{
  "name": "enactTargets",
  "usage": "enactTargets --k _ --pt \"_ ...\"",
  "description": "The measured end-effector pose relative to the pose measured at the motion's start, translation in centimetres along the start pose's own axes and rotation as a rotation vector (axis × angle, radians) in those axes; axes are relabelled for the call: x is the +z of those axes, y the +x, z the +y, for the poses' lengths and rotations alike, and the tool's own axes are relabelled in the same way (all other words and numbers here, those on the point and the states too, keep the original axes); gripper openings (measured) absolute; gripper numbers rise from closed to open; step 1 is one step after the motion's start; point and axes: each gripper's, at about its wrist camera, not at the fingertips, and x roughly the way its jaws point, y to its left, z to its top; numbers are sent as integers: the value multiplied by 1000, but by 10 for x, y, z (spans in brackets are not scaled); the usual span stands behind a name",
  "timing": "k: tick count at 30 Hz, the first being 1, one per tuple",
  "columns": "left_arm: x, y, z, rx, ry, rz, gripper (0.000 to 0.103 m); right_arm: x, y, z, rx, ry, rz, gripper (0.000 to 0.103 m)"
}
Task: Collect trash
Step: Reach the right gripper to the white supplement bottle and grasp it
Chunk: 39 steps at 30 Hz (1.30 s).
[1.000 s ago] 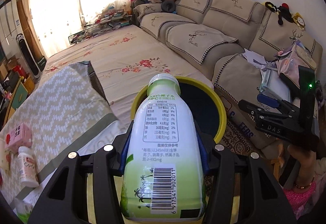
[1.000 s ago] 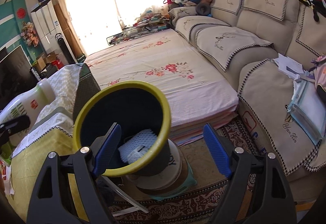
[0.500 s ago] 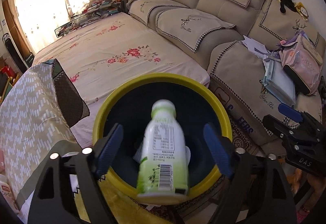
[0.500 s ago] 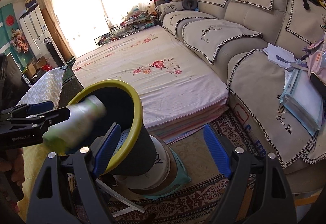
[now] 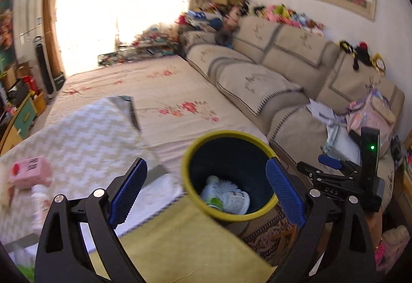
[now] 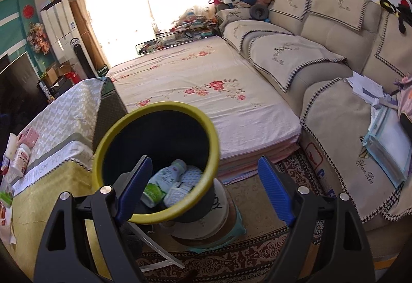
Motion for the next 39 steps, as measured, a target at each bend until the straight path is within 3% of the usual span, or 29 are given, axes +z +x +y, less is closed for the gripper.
enactTargets --k 5,11,14,18,20,24,28,35,39 --pt "-21 -65 78 97 -100 -66 94 5 0 52 82 -82 6 81" --pt "-58 -138 187 248 -223 -173 94 1 11 151 234 -228 51 82" --pt "-76 -171 235 342 -252 -220 95 -4 14 201 301 -290 72 81" --pt "-102 -203 288 527 -260 -256 97 -13 8 268 391 -364 87 81" --pt "-118 -213 313 574 -289 -262 97 -18 6 299 437 -394 93 81" --pt "-141 -214 342 545 -376 -278 97 -28 11 358 490 -444 122 81" --pt "-150 -204 356 552 -427 -250 97 -40 24 404 443 -498 145 81" --pt "-155 -184 353 522 -486 -233 97 -53 54 436 375 -517 184 75" --pt "-157 -179 352 516 -482 -235 97 -57 67 442 338 -521 184 60"
